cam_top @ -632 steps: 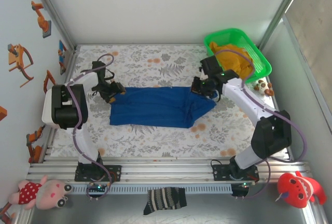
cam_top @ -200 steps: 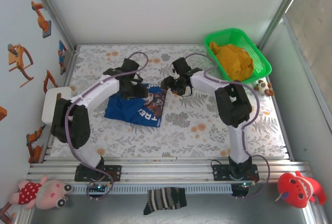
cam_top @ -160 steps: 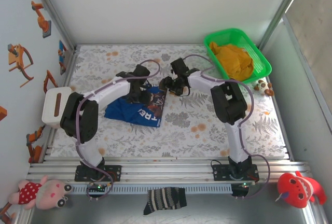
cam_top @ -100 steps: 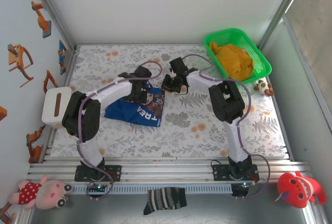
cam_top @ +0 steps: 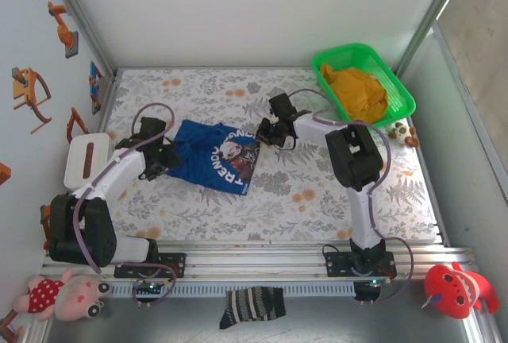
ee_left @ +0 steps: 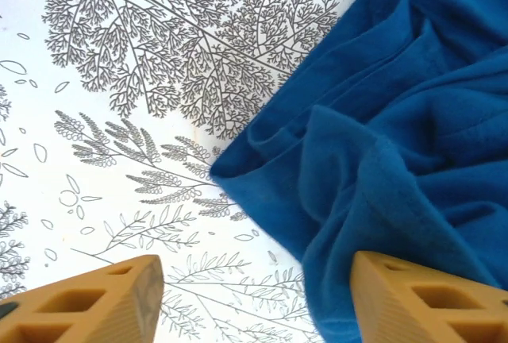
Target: Fold the inside-out t-shirt
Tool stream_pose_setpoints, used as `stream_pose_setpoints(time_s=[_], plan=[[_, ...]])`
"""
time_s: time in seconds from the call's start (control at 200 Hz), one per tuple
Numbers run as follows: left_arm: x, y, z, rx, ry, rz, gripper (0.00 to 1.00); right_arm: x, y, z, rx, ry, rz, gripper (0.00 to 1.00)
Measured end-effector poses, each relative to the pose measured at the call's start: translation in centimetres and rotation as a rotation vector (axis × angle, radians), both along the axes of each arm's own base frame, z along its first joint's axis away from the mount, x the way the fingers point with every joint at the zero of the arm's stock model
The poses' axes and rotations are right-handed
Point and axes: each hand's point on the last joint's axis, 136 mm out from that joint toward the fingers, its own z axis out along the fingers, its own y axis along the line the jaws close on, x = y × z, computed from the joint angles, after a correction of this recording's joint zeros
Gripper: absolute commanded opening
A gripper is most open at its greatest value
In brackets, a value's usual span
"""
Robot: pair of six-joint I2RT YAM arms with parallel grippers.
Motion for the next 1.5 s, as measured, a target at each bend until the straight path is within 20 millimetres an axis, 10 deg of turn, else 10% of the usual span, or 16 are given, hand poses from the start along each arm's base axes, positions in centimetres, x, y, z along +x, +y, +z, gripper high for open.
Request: stream_pose_setpoints(time_s=[0.16,0.366,0.706,0.776,0.931,1.042,1.272,1.497], plan=[[2.6,-2.1,3.3,-0.026,-0.094,-0.094,0.71,-0.5,-0.4,0.0,-0.006,-0.004,-0.006,0.0],[7.6,-10.5,9.2,0.04,-0.255,-0.42,0.73,-0.5,-0.5,-0.2,-0.006,-0.005,-0.01,0.0],[8.3,-17.1,0.9,0.251,-0.08,-0.709,0.74,-0.8,-0.7,-0.1,-0.003,-0.004,-0.016,0.0],[8.7,-16.7,-0.4,0.297,-0.049,-0.705,0.64,-0.9,-0.7,-0.1,-0.004,-0.003,-0.016,0.0],[11.5,-15.8,-0.3,0.345,-0.056,-0.653,0.04,-1.7,-1.4,-0.2,-0.016,-0.001,-0.022,0.0],[15.3,-14.6,1.7,0.308,-0.11,-0.574,0.0,-3.0,-2.6,-0.1,-0.043,0.002,-0.036,0.0],[22.8,-10.8,5.8,0.126,-0.217,-0.403,0.65,-5.6,-5.2,0.2,-0.082,0.008,-0.101,0.0],[17.2,-10.5,6.0,-0.06,-0.177,-0.342,0.72,-6.1,-6.2,0.3,-0.098,-0.008,-0.141,0.0]])
